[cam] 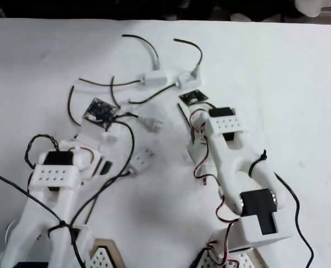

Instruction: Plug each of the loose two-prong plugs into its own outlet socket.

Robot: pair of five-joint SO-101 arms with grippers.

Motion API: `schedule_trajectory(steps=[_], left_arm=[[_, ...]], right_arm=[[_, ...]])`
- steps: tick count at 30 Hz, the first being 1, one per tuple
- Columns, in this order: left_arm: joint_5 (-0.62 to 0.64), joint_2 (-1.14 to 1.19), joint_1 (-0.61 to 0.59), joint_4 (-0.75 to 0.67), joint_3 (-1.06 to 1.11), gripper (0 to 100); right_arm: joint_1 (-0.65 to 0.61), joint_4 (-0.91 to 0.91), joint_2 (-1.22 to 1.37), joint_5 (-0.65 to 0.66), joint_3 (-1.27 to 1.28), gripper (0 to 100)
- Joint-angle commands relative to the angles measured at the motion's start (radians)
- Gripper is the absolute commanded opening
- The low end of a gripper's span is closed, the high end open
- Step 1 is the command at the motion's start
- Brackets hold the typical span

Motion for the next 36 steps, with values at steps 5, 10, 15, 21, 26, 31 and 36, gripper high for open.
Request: schedule_trajectory(steps=[5, 10, 15, 21, 26, 31, 36], left_arm=[[0.002, -0.03, -0.007, -0.014, 0.0, 25], [0.002, -0.03, -0.007, -0.014, 0.0, 25], [0.002, -0.03, -0.007, -0.014, 0.0, 25], [0.002, -0.03, -0.007, -0.014, 0.0, 25], [0.002, -0.031, -0.007, -0.015, 0.006, 25], [0.002, -0.031, -0.007, -0.015, 0.006, 25], [0.002, -0.031, -0.007, -0.015, 0.006, 25]], right_arm=[[-0.03, 0.044, -0.002, -0.037, -0.014, 16.3], [-0.082, 0.041, -0.002, -0.081, -0.011, 16.3], [-0.101, 0.045, -0.002, -0.112, -0.046, 16.3], [-0.068, 0.047, 0.107, -0.112, -0.077, 16.3], [-0.038, 0.137, 0.213, -0.114, -0.193, 16.3], [-0.038, 0.231, 0.242, -0.114, -0.256, 16.3], [-0.039, 0.263, 0.248, -0.114, -0.258, 16.3]])
